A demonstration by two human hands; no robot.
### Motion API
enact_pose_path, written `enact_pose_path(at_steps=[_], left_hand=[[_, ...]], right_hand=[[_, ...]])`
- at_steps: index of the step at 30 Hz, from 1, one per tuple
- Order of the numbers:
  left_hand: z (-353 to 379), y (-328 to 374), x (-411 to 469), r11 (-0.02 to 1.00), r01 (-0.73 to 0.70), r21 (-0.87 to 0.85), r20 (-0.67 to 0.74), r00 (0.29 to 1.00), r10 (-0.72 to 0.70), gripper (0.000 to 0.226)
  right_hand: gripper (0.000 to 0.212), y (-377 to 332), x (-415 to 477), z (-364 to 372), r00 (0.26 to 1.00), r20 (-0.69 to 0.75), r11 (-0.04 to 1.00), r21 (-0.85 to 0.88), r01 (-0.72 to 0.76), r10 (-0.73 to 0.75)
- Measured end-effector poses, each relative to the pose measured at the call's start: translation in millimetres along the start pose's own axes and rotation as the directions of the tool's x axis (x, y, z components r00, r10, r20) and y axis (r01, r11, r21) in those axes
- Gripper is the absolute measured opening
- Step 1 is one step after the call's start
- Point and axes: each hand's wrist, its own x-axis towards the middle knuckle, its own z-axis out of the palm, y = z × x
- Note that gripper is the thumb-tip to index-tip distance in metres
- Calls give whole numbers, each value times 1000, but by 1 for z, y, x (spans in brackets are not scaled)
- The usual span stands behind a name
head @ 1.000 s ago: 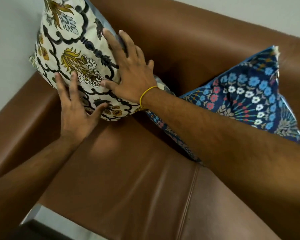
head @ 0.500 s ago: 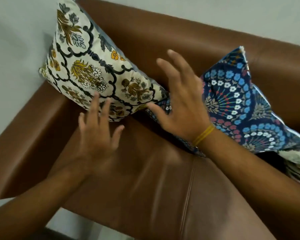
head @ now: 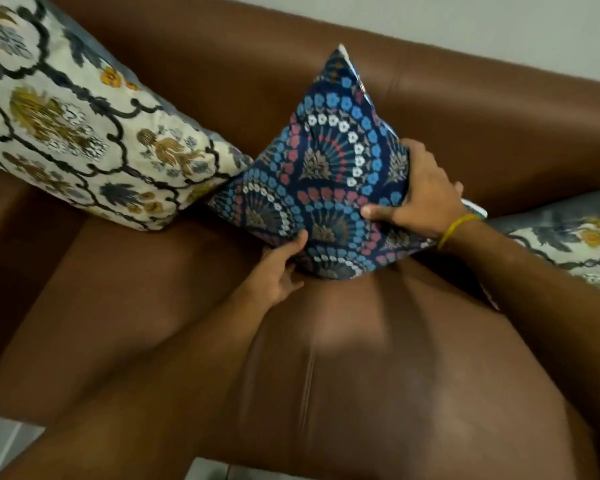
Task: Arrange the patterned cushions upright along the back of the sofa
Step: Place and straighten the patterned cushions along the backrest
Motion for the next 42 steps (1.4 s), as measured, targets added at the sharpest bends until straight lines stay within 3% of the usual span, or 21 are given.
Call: enact_pose_path(at_steps=[2,7,10,13,25,28,31,35,37,39,42], left_hand=[[10,-10,2,999,-37,-31,-18,999,36,69],[15,-27,-15,998,-55,7,-29,998,55,77],[16,-25,-13,991,-129,30,-93,987,131,67],[23,-22,-6,986,-168,20,-101,980,169,75],[26,-28,8,961,-273,-51,-42,962,271,64],[25,-32,11,957,-286,-44,-26,958,286,75],[24,-31,6,966,-260,14,-27,965,260,93],[25,-31,-5,976,-188,109,-80,977,197,55],[22,-38,-9,989,-104,102,-199,972,123,64],[25,-54,-18,993,4,119,-333,942,36,59],[58,-92,-43,976,85,200,-453,891,15,43]], right_hand=[[129,7,7,0,999,-28,1000,4,29,-29],[124,34,9,-2,996,-10,995,37,90,-90],[126,44,8,4,997,11,993,96,71,-73],[124,45,13,7,994,2,989,99,111,-112],[113,56,13,16,936,-186,952,7,305,-298],[114,57,15,20,932,-206,953,-17,302,-299],[117,62,15,22,930,-226,957,-39,289,-290],[118,64,7,19,929,-232,958,-53,282,-287],[117,68,-10,8,921,-249,954,-82,287,-299],[107,80,-36,-16,882,-343,946,-119,301,-324],[79,119,-92,-71,740,-595,946,-133,295,-314]])
